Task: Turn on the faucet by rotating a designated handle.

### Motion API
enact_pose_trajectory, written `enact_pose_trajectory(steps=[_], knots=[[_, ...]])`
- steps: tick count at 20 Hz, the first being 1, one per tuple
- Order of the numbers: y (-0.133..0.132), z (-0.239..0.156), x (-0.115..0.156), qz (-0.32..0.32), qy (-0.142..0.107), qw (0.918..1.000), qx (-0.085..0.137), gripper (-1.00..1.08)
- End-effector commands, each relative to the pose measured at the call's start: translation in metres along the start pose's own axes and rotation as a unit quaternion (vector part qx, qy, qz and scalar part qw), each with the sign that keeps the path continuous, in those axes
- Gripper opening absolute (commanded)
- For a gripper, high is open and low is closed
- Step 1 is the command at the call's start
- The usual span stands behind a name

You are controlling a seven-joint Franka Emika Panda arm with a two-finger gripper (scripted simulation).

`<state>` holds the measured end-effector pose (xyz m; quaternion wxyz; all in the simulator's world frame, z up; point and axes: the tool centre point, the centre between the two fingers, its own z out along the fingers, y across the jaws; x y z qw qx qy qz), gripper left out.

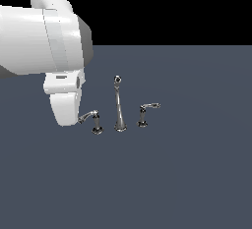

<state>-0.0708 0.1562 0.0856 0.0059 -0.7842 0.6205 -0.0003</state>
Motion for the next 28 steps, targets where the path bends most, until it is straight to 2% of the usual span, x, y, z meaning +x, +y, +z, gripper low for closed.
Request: enact_pose_trajectory(steps=[1,5,6,18,19,20,28], knots=[[0.012,0.0,0.011,0.007,0.003,1.0,-0.004,-1.0],[0.022,-0.001,0.013,0.007,0.003,1.0,-0.004,-1.0],[0.018,0.0,0.004,0.0,0.001,1.0,-0.003,-1.0],[0.044,-0.001,0.055,0.007,0.003,1.0,-0.005,-1.0],[0.044,-0.001,0.055,0.007,0.003,1.0,-0.005,-1.0],[0.041,-0.001,0.031,-0.013,0.0,0.9999,-0.004,-1.0],[0.031,-0.001,0.083,0.001,0.002,1.0,-0.004,-1.0]])
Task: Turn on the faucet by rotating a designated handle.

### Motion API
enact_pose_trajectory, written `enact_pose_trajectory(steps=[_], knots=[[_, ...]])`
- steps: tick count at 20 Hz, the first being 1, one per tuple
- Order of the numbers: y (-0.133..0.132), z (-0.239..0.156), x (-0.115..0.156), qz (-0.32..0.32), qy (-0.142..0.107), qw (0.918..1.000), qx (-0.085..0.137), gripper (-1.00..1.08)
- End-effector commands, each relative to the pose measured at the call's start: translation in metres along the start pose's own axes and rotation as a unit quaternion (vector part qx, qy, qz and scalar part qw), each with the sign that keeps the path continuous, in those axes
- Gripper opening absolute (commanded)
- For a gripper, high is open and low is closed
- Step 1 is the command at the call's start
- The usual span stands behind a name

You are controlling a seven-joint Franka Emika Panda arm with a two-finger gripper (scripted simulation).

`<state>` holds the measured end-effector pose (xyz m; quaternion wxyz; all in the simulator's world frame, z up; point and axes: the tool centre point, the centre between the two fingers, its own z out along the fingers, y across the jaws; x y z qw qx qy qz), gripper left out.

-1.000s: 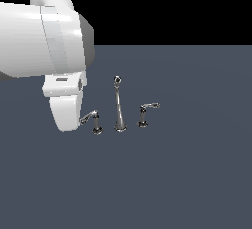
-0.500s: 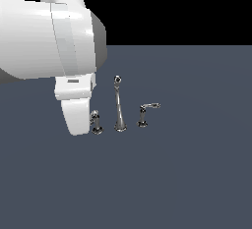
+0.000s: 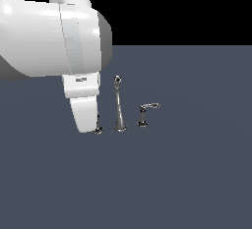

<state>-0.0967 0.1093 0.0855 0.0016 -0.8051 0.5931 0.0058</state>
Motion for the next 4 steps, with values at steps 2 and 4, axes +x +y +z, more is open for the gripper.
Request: enact_pose_trajectory(steps=[2,4], knots=[[-0.003,-0.001,0.056,0.039,0.005,0.9992,0.002,-1.0],[-0.004,-0.001,0.063,0.041,0.005,0.9991,0.002,-1.0]])
